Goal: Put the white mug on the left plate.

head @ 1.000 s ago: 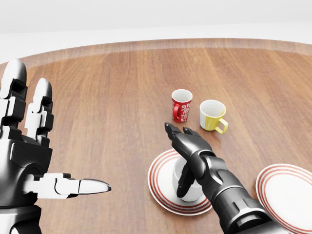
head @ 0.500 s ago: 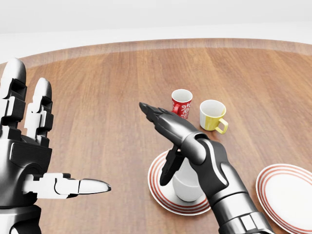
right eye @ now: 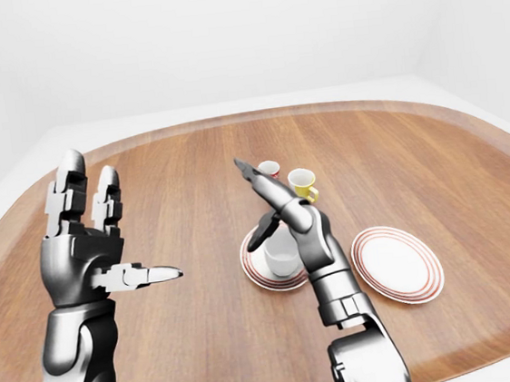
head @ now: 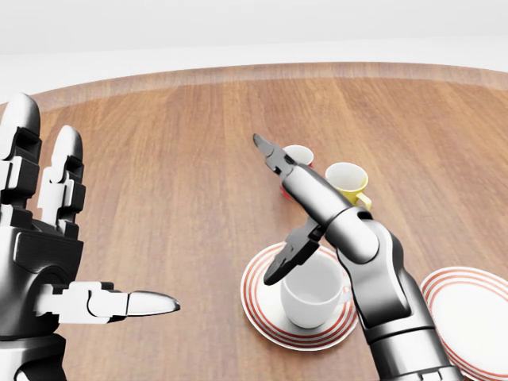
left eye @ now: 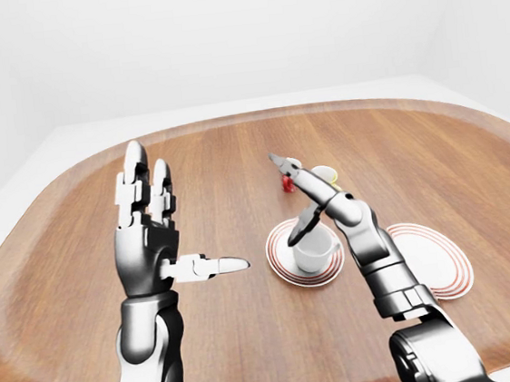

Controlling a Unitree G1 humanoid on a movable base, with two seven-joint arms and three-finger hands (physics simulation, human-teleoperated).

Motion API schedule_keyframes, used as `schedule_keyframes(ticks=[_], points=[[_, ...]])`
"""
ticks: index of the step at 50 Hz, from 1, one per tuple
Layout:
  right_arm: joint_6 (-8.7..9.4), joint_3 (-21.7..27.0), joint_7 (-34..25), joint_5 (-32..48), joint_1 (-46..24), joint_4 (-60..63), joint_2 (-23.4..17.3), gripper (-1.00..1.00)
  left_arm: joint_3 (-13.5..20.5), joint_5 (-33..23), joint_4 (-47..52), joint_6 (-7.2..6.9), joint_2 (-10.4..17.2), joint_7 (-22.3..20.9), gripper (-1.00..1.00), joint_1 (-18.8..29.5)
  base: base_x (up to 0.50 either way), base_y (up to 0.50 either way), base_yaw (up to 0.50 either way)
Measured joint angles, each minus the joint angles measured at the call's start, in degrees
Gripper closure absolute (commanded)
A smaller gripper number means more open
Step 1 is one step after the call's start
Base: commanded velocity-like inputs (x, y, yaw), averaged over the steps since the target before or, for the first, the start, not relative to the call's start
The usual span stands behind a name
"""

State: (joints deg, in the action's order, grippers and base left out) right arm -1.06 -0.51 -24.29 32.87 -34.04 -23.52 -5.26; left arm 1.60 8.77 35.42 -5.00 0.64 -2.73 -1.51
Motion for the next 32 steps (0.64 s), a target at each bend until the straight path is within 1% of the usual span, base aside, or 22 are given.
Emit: schedule_keyframes(ticks=[1,2,5,6,14,19,23,32], points=[[0.68,0.3,0.2,-1.1,0.2,0.5,0.0,-1.0,0.0,0.0,0.0,0.0,0.0,0.0,-1.0,0.0,0.0,0.0,0.0],[1.75,0.7,0.4,-2.5,0.5,1.3,0.0,-1.0,0.0,0.0,0.0,0.0,0.0,0.0,-1.0,0.0,0.0,0.0,0.0],[5.55,1.7,0.9,-7.2,1.1,3.8,0.1,-1.0,0.0,0.0,0.1,0.0,0.0,0.0,-1.0,0.0,0.0,0.0,0.0],[6.06,2.1,1.1,-8.9,1.3,4.7,0.1,-1.0,0.0,0.0,0.1,0.0,0.0,0.0,-1.0,0.0,0.0,0.0,0.0],[6.06,4.7,3.0,-25.4,2.0,11.7,-0.5,-1.0,0.0,-0.1,0.1,0.0,0.0,0.0,-1.0,-0.1,0.0,0.0,0.0],[6.06,5.5,4.2,-33.9,2.5,14.2,-1.0,-1.0,-0.1,-0.1,0.2,0.0,0.0,0.0,-1.0,-0.1,0.0,0.0,0.0],[6.06,6.2,5.3,-39.8,3.0,15.3,-1.4,-1.0,-0.1,-0.1,0.2,0.0,0.0,0.0,-1.0,0.0,0.0,0.0,0.0],[6.06,7.4,8.2,-50.0,4.5,18.0,-2.0,-1.0,-0.1,-0.1,0.2,0.0,0.0,0.0,-1.0,0.0,0.0,0.0,0.0]])
